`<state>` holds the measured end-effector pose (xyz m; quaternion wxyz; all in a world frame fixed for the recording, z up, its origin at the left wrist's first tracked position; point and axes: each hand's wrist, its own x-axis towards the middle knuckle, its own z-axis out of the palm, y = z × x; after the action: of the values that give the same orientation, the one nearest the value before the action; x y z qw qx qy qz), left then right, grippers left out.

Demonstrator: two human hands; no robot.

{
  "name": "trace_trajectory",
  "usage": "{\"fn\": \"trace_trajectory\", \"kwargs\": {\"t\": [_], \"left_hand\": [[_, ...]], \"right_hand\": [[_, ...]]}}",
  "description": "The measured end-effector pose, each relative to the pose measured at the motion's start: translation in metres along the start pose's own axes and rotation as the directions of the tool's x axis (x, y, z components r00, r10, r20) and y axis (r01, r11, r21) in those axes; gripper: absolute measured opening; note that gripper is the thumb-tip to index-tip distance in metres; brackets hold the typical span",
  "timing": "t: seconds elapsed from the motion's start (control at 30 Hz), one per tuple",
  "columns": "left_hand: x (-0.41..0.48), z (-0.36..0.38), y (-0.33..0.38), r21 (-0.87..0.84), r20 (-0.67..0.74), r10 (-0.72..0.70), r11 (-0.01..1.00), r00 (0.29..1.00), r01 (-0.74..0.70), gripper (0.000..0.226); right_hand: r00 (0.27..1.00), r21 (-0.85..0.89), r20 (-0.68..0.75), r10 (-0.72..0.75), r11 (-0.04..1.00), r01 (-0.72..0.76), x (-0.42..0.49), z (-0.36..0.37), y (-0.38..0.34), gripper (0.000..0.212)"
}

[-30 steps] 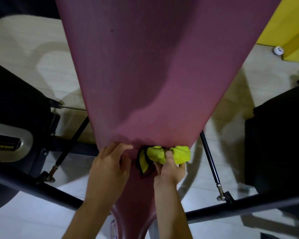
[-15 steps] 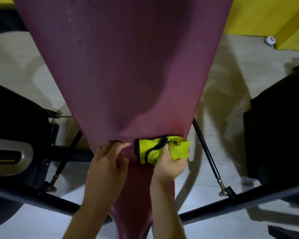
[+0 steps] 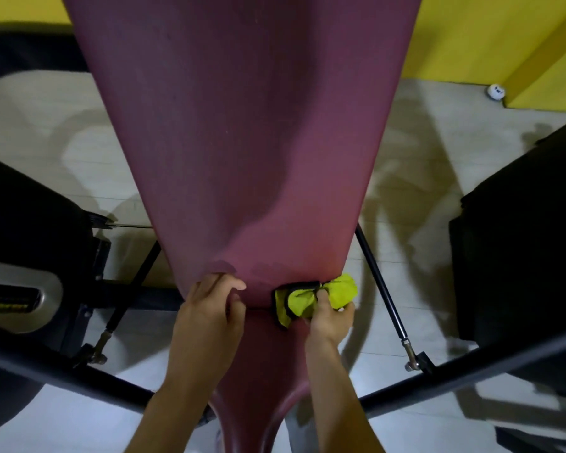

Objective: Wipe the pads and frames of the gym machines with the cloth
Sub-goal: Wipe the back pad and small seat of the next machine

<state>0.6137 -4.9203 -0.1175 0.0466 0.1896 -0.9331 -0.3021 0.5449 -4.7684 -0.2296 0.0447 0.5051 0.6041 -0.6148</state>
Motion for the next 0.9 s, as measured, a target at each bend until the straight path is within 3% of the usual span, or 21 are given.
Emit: {"fn": "trace_trajectory", "kwargs": {"t": [0.2,0.33,0.47,0.6,0.73,0.9], "left_hand": [[0.016,-0.045,0.026,-0.064,-0.079,0.049,0.996,0.996,-0.054,0.025],[0.024,-0.071,0.038,-0.065,-0.138,0.025,0.997,0.99,-0.035,0.024],[0.027,-0.089,0.043,-0.095,-0.171,-0.005,0.995,0.985,-0.012,0.023],[0.027,-0.09,0.034,-0.079,-0.232,0.009,0.996,0.973,-0.028,0.027],[0.022,-0.078,0.013,-0.032,-0.232,0.005,0.999,0.973,-0.013,0.029],[0.009,-0.069,-0.005,-0.026,-0.225,-0.003,1.0,0.974,-0.003,0.022]], "right_hand": [[0.958,0.235,0.181,-0.221,0.956,0.175,-0.07,0.005,-0.098,0.031],[0.894,0.408,0.186,-0.408,0.86,0.307,-0.128,0.017,-0.194,0.026],[0.755,0.36,0.105,-0.647,0.733,0.578,-0.155,0.026,-0.241,0.023],[0.66,0.21,-0.008,-0.751,0.644,0.736,-0.145,0.03,-0.203,0.031],[0.697,0.133,-0.018,-0.717,0.689,0.712,-0.116,0.038,-0.145,0.033],[0.82,0.024,-0.047,-0.57,0.82,0.572,-0.096,0.041,-0.079,0.044]]}}
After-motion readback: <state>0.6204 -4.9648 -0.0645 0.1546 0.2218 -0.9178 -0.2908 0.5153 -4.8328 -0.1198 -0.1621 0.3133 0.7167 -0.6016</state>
